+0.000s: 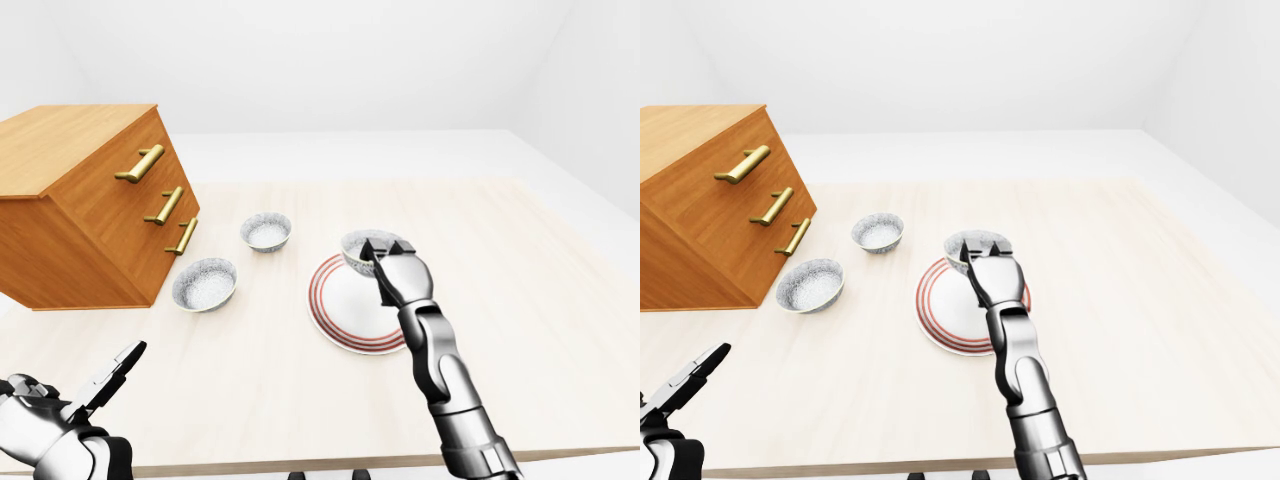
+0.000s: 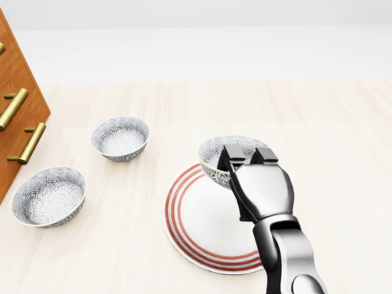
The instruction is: Put the bowl at the front on the plate.
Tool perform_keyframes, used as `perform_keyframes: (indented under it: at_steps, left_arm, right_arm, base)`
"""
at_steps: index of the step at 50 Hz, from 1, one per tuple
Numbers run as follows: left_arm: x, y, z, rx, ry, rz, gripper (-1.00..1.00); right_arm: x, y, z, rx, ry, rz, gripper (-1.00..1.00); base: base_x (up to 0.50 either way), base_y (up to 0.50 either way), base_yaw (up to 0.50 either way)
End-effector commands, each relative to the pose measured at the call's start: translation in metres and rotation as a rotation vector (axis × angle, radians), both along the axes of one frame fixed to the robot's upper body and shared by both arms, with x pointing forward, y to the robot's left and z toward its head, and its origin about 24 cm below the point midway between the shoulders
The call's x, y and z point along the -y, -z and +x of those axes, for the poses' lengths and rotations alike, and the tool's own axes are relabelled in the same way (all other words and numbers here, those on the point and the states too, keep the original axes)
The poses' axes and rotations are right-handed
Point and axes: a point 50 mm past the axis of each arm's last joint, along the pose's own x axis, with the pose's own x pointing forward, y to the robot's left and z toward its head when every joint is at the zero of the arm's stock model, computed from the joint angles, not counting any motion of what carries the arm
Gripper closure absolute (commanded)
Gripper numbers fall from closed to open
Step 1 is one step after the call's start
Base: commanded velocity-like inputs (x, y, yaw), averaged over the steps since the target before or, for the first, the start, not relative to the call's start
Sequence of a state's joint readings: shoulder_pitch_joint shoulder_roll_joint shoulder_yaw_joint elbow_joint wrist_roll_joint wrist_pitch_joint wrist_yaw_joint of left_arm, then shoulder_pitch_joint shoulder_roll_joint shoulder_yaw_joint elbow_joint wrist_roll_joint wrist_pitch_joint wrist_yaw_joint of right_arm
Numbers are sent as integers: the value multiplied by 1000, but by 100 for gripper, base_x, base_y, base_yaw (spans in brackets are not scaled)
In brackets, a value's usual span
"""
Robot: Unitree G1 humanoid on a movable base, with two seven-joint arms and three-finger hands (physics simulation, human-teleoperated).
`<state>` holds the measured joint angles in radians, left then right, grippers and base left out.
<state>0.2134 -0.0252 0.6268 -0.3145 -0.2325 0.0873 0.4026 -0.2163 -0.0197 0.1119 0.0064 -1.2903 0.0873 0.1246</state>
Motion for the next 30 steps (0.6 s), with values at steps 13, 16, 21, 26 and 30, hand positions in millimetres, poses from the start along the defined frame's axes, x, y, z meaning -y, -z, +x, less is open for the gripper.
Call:
perform_keyframes:
  at_steps: [13, 16, 21, 26, 30]
  left_arm:
    - [0, -3, -2, 10, -2, 9, -100]
    - [0, -2, -1, 6, -1, 7, -100]
    - [0, -3, -1, 10, -2, 10, -100]
    - [0, -4, -2, 14, -2, 12, -100]
    - [0, -1, 0, 4, 1, 3, -100]
  right_arm:
    - [-1, 13, 4, -54, 57, -370, 100]
    - [-2, 15, 7, -56, 49, -356, 100]
    - [-14, 14, 12, -29, 18, -332, 100]
    - [-20, 19, 14, -20, -1, -281, 100]
    - [-22, 16, 14, -11, -10, -274, 100]
  base:
    - [0, 0, 0]
    - [0, 0, 0]
    - [0, 0, 0]
    - [0, 0, 0]
    - [0, 0, 0]
